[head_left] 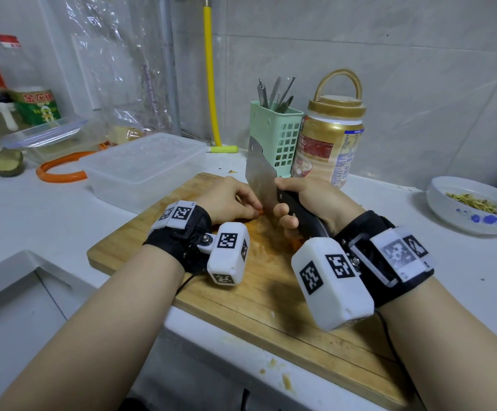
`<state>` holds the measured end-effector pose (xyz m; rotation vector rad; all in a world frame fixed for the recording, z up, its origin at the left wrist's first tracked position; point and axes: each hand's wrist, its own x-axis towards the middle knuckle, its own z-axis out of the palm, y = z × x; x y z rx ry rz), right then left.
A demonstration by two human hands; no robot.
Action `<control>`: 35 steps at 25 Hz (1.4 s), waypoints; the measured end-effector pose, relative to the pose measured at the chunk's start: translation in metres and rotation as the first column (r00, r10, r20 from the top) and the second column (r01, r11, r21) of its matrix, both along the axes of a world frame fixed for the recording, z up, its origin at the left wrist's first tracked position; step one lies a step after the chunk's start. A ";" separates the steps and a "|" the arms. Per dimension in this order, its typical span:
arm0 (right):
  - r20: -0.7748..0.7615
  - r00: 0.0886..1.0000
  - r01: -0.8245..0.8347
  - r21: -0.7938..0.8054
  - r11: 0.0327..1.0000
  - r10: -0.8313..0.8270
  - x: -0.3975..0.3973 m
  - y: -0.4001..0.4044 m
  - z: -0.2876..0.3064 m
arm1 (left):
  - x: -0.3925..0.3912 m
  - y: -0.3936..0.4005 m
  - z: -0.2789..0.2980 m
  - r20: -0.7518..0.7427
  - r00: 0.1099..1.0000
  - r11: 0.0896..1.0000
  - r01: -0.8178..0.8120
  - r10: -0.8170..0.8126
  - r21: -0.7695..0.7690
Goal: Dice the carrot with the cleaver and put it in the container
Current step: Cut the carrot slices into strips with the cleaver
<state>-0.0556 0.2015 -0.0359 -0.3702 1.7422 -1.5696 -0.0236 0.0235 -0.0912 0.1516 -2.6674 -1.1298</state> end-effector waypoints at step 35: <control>0.102 0.992 -0.072 -0.067 0.995 0.078 -0.021 -0.003 -0.011 | -0.002 -0.002 -0.001 -0.003 1.000 0.997 -0.028 0.028 0.065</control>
